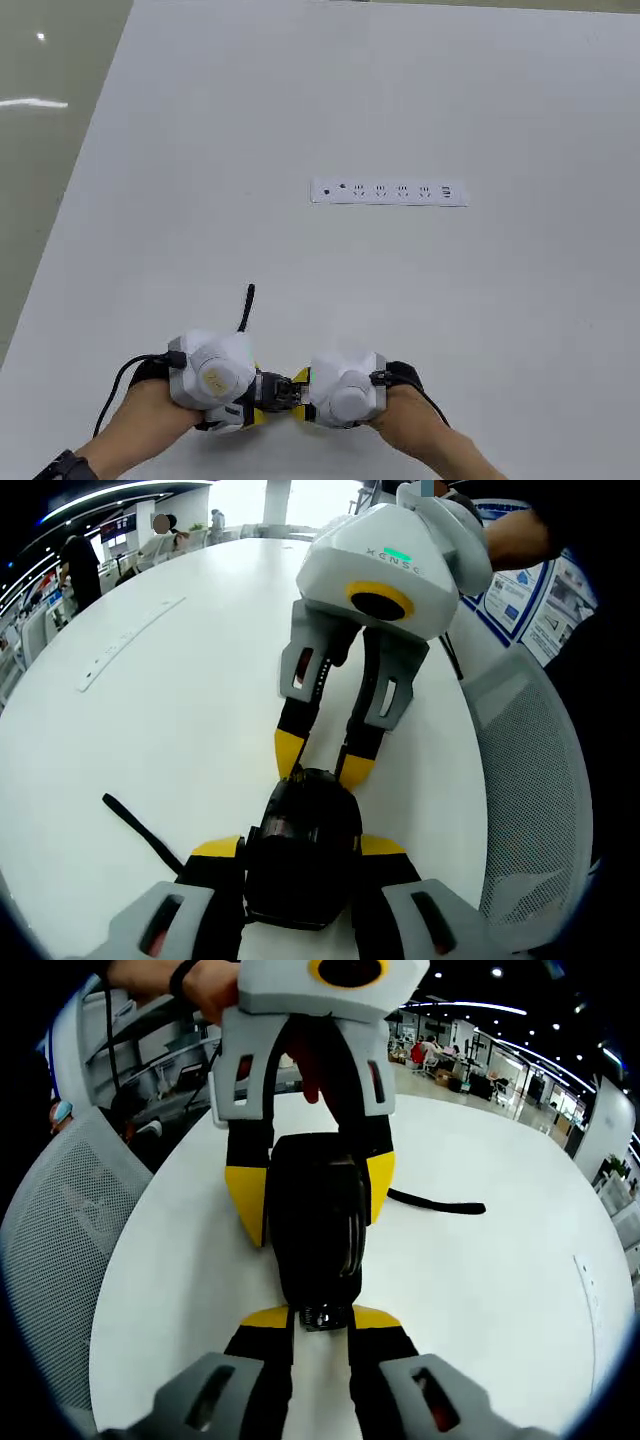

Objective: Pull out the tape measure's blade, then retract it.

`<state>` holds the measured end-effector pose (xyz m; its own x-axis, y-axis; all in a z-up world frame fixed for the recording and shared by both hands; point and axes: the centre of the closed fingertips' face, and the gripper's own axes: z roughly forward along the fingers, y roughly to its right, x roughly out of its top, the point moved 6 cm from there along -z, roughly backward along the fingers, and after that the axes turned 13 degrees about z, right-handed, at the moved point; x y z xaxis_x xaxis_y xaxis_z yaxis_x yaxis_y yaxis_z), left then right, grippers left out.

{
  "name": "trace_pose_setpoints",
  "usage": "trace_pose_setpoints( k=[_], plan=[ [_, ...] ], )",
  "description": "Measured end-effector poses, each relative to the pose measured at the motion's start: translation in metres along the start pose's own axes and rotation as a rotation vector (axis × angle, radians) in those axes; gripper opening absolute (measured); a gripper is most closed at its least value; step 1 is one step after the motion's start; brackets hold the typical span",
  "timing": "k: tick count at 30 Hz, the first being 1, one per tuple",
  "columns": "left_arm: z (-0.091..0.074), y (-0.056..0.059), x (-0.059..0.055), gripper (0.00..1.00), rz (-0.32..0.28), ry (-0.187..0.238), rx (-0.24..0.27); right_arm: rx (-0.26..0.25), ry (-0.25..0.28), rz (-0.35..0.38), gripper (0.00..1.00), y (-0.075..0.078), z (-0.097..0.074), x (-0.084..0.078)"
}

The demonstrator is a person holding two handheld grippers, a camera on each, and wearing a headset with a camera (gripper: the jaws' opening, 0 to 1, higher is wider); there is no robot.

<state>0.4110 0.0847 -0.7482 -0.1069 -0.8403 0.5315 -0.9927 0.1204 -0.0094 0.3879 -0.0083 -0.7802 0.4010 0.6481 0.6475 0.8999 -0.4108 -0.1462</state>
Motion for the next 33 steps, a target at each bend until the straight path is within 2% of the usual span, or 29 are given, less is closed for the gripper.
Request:
trace_pose_setpoints(
  k=[2, 9, 18, 20, 33],
  plan=[
    [0.0001, 0.0, 0.0, 0.39, 0.004, -0.001, -0.006, 0.023, -0.026, -0.039, 0.2, 0.0012, 0.0006, 0.0006],
    [0.0006, 0.0005, 0.0, 0.39, 0.015, -0.008, -0.013, 0.047, -0.045, -0.04, 0.15, 0.0029, -0.0001, 0.0013],
    [0.0007, 0.0004, -0.0001, 0.39, 0.006, -0.018, -0.006, 0.035, -0.054, -0.003, 0.14, 0.0035, -0.0008, 0.0015],
    [0.0006, 0.0004, -0.0002, 0.39, 0.004, -0.021, -0.003, 0.024, -0.059, 0.026, 0.14, 0.0035, -0.0012, 0.0016],
    [0.0003, 0.0004, 0.0, 0.38, 0.002, -0.048, -0.011, 0.022, -0.064, 0.027, 0.13, 0.0038, -0.0024, -0.0001]
  ],
)
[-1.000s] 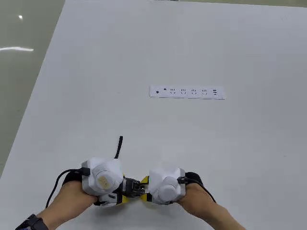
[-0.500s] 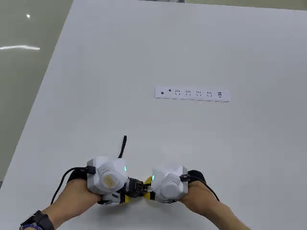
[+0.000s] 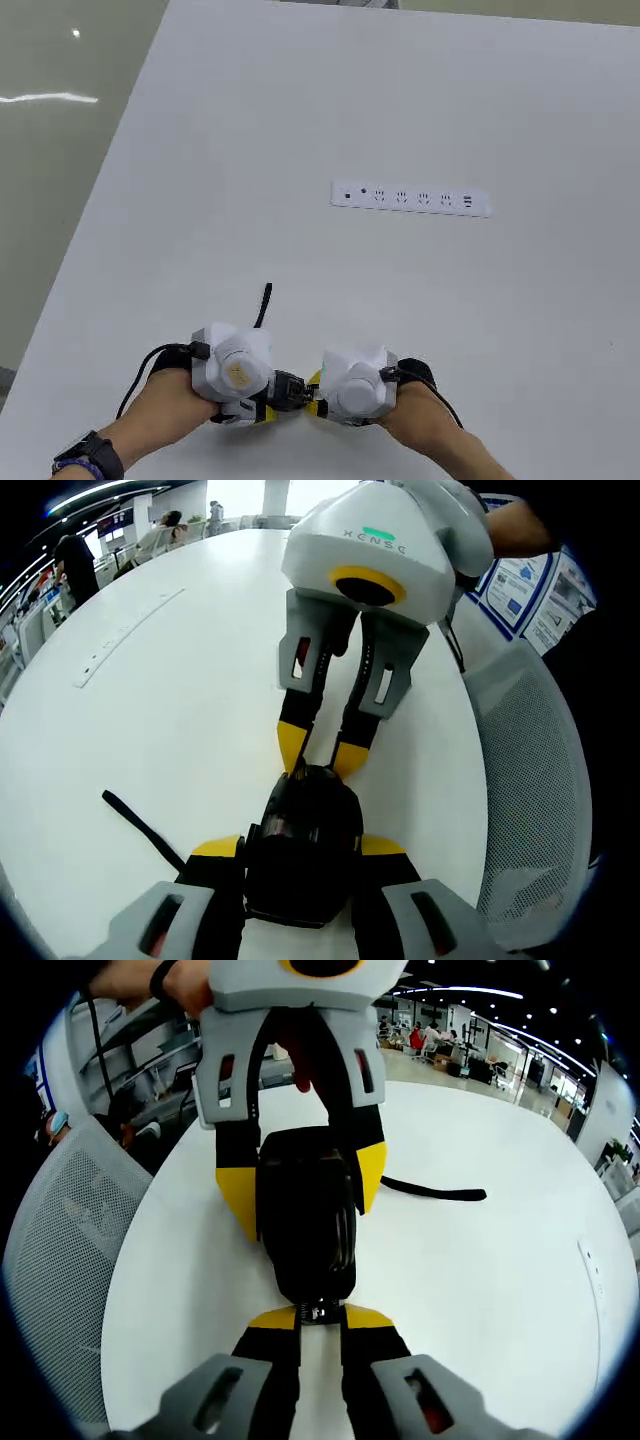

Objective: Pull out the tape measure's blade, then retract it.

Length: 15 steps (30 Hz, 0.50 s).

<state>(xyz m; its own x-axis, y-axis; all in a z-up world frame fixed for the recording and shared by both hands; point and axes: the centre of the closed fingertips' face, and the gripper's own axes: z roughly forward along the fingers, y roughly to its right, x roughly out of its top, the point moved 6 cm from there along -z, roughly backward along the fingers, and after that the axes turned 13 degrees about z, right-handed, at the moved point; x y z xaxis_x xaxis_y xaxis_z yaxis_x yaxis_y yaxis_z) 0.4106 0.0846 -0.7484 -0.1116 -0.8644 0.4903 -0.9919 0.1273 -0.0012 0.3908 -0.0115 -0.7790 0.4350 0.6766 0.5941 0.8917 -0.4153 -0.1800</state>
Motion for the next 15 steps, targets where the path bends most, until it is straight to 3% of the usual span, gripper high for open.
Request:
trace_pose_setpoints(
  k=[15],
  plan=[
    [0.0001, 0.0, -0.0011, 0.39, -0.021, 0.002, 0.001, 0.002, -0.006, -0.01, 0.13, 0.0007, -0.004, -0.003]
  ],
)
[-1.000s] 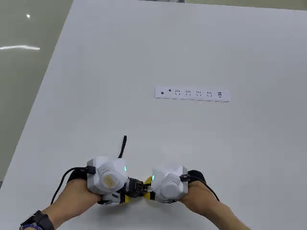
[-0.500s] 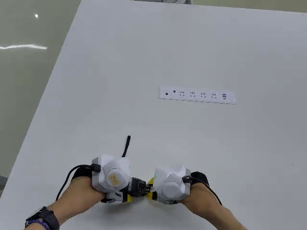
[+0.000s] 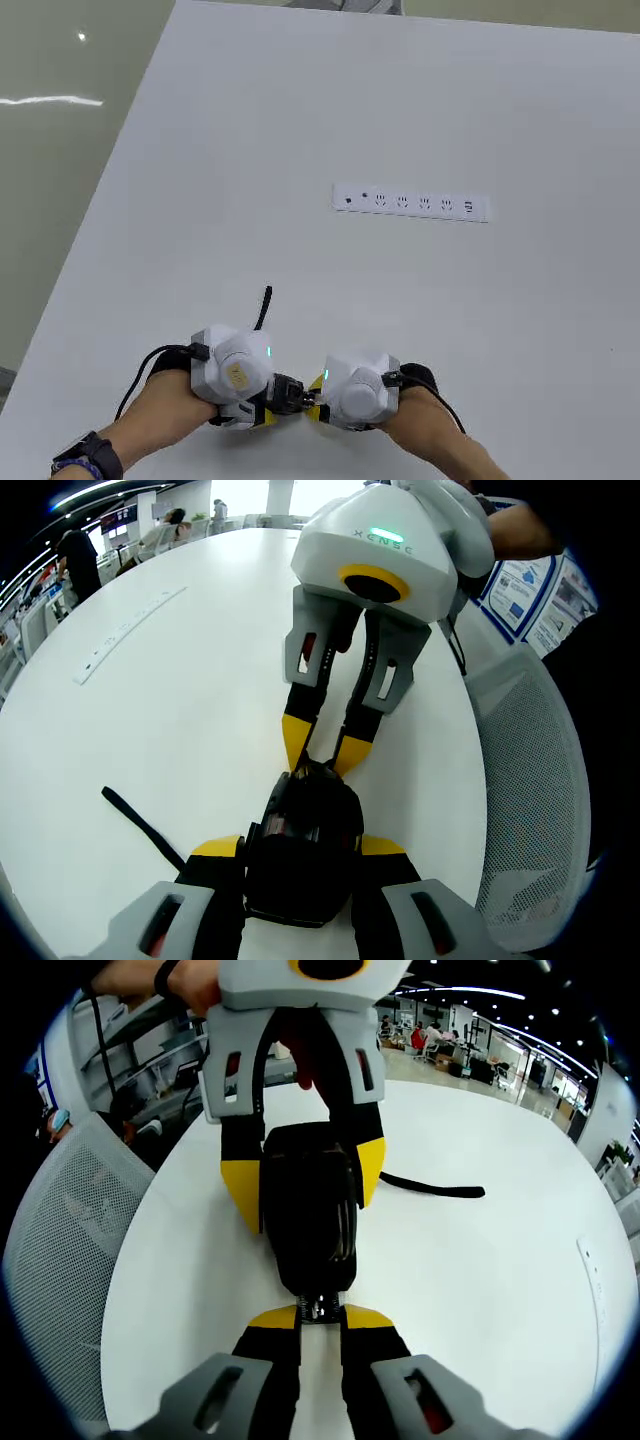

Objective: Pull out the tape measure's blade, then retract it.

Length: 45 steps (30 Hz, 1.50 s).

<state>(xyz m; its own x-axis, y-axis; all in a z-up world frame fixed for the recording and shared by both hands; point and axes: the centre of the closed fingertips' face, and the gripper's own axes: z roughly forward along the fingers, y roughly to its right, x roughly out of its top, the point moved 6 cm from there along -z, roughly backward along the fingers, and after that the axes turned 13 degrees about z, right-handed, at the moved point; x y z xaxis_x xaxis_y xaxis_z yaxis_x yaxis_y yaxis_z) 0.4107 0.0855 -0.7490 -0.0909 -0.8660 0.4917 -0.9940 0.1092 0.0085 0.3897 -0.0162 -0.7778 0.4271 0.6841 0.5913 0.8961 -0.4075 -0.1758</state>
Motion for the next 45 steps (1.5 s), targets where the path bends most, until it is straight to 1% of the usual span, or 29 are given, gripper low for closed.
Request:
trace_pose_setpoints(
  k=[5, 11, 24, 45],
  plan=[
    [0.0, 0.0, 0.0, 0.39, -0.001, -0.004, -0.001, 0.004, -0.001, -0.004, 0.13, 0.001, -0.003, -0.003],
    [0.0, 0.0, 0.0, 0.39, -0.015, -0.001, 0.003, -0.005, -0.001, -0.005, 0.13, 0.003, -0.006, -0.007],
    [0.0, 0.0, 0.0, 0.39, -0.014, -0.014, 0.002, -0.006, 0.0, -0.005, 0.13, 0.006, -0.013, -0.016],
    [0.001, 0.001, 0.003, 0.39, -0.016, -0.032, -0.001, -0.012, 0.001, 0.005, 0.13, 0.009, -0.028, -0.033]
  ],
)
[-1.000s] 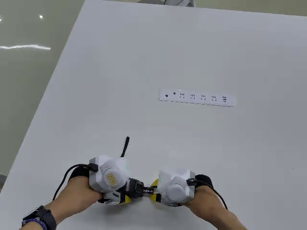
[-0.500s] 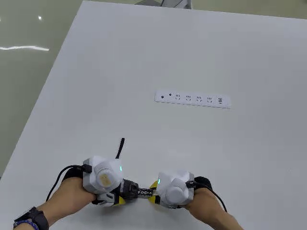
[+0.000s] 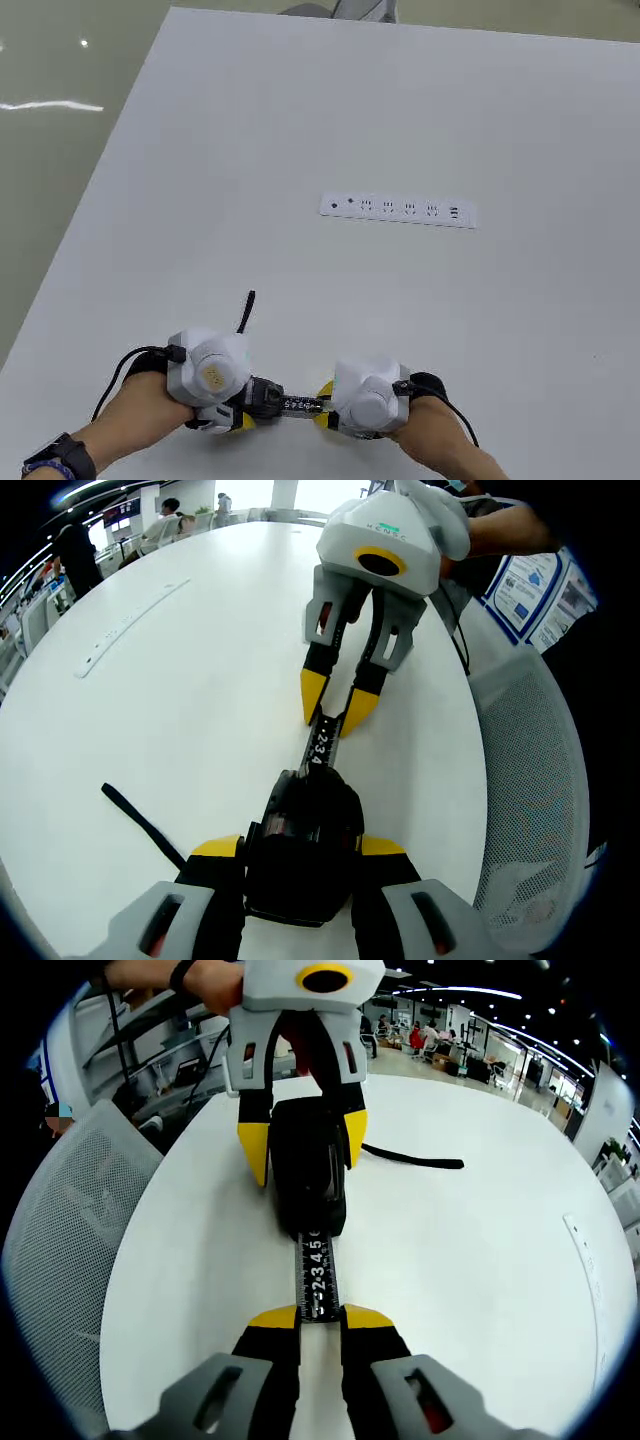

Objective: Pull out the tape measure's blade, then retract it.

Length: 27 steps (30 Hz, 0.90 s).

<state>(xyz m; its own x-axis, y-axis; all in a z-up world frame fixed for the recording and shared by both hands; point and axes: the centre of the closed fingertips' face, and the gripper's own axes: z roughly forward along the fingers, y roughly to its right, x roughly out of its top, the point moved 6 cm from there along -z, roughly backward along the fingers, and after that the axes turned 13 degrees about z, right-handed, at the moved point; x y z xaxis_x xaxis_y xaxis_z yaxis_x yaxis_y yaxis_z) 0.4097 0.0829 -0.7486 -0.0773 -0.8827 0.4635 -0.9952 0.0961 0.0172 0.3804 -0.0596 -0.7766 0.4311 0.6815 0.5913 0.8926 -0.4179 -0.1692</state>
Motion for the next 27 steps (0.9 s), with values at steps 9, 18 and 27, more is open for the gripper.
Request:
trace_pose_setpoints(
  k=[9, 18, 27],
  plan=[
    [0.0, 0.0, 0.0, 0.39, 0.003, -0.013, -0.003, -0.001, 0.0, 0.0, 0.13, 0.001, -0.006, -0.007],
    [0.001, 0.0, 0.001, 0.39, 0.0, -0.024, 0.001, 0.003, 0.0, 0.001, 0.13, 0.003, -0.01, -0.013],
    [0.002, 0.001, 0.002, 0.39, -0.006, -0.031, 0.002, 0.0, 0.001, -0.007, 0.13, 0.003, -0.014, -0.018]
  ],
)
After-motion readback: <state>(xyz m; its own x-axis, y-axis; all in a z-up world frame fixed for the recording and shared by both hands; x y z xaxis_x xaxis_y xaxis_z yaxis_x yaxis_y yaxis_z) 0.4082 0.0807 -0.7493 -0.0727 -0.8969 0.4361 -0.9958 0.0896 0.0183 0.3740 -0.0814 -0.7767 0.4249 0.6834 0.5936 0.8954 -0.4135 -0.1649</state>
